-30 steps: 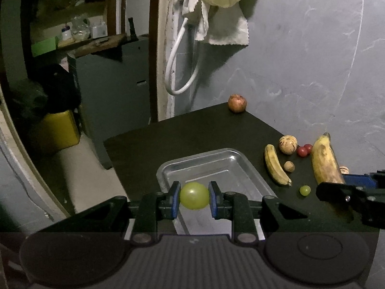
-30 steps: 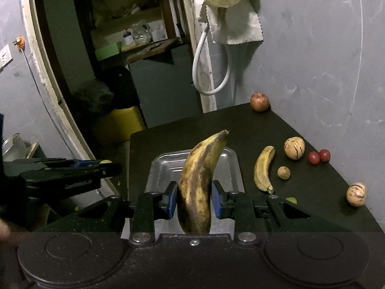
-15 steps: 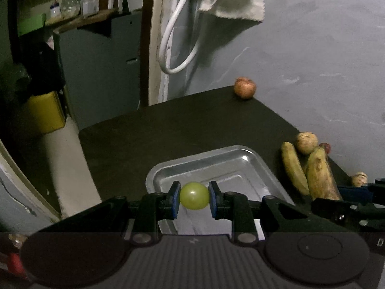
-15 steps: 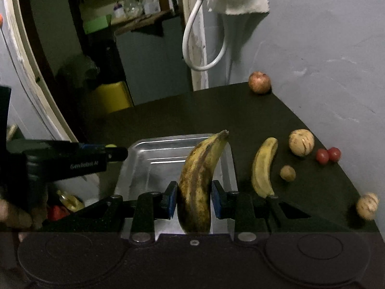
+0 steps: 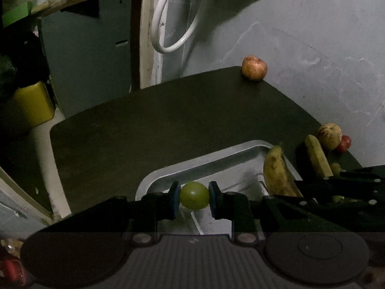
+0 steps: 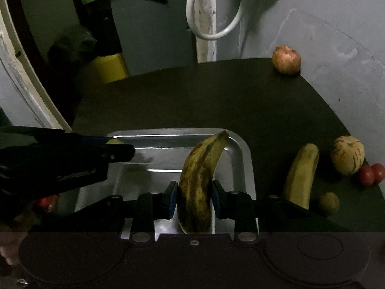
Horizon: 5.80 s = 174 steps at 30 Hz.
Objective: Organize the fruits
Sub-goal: 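Carry the grape in the left tool over the tray while the right tool carries the banana, then open the left tool to drop the grape in the tray while the right tool releases the banana, then lift both tools away from the tray toward the remaining fruit, then grasp the small yellow banana with the left tool while the right tool grasps another green grape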
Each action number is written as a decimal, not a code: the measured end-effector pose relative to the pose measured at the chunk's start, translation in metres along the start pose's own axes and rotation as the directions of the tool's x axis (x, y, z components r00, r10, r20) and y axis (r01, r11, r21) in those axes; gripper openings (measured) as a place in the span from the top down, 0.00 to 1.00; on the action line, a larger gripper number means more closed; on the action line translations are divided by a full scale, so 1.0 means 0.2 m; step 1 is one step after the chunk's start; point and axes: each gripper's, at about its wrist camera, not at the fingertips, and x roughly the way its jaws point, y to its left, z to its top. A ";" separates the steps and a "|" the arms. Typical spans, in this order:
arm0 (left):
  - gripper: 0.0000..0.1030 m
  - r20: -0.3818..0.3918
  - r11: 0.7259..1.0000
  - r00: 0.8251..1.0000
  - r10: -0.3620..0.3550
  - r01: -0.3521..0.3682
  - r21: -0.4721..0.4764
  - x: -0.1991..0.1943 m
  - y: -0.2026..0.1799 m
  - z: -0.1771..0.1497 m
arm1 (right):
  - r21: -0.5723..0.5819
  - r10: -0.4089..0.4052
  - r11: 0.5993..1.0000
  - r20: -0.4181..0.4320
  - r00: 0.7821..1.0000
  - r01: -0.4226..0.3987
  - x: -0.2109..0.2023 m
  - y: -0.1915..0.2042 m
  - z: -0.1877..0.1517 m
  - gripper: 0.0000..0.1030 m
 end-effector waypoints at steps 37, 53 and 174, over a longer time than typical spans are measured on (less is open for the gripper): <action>0.34 0.079 1.000 0.997 0.008 -0.006 -0.029 -0.11 0.02 0.06 | 0.052 -0.002 0.999 0.054 0.999 -0.001 -0.16 -0.02 0.01 0.33; 0.01 0.201 0.995 0.975 -0.098 0.101 -0.005 -0.56 -0.19 -0.05 | 0.215 -0.064 0.976 0.207 0.976 0.019 -0.96 -0.17 -0.43 0.01; 0.66 -0.101 0.915 0.966 -0.236 0.256 0.312 0.26 -0.86 0.22 | 0.290 -0.213 0.943 0.142 0.967 0.165 -0.46 -0.58 -0.40 0.77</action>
